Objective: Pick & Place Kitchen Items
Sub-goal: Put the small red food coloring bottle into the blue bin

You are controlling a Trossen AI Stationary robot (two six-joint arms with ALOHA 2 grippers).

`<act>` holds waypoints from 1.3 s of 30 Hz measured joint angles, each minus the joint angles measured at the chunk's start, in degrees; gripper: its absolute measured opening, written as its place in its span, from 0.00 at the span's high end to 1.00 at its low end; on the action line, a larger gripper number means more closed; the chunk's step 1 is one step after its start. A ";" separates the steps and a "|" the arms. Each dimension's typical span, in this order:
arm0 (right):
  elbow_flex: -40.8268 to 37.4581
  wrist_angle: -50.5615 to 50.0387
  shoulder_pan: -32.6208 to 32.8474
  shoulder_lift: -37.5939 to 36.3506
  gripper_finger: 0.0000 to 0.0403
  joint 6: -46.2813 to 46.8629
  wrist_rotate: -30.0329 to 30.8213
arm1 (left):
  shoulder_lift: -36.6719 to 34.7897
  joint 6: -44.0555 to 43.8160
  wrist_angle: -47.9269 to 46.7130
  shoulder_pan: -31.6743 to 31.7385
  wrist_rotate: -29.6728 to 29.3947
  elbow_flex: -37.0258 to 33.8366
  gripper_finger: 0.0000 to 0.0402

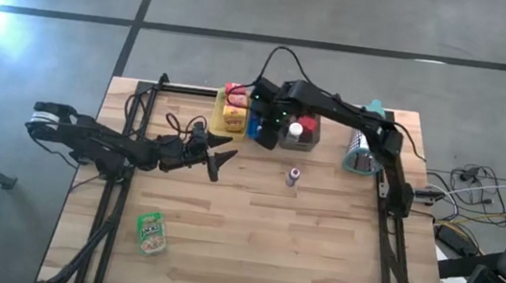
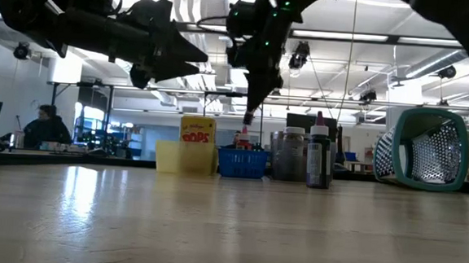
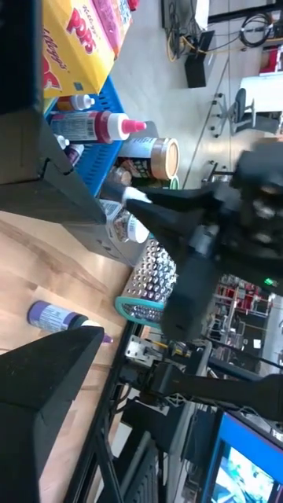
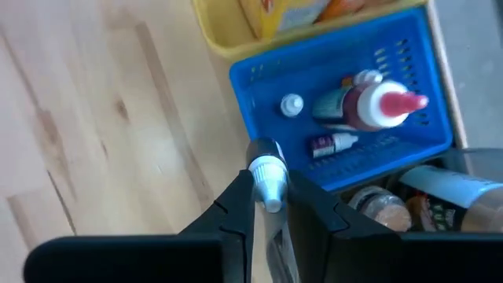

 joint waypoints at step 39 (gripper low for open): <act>-1.02 4.62 -5.01 9.62 0.87 -0.17 -3.31 | 0.00 -1.63 -0.09 0.01 0.07 -0.11 0.43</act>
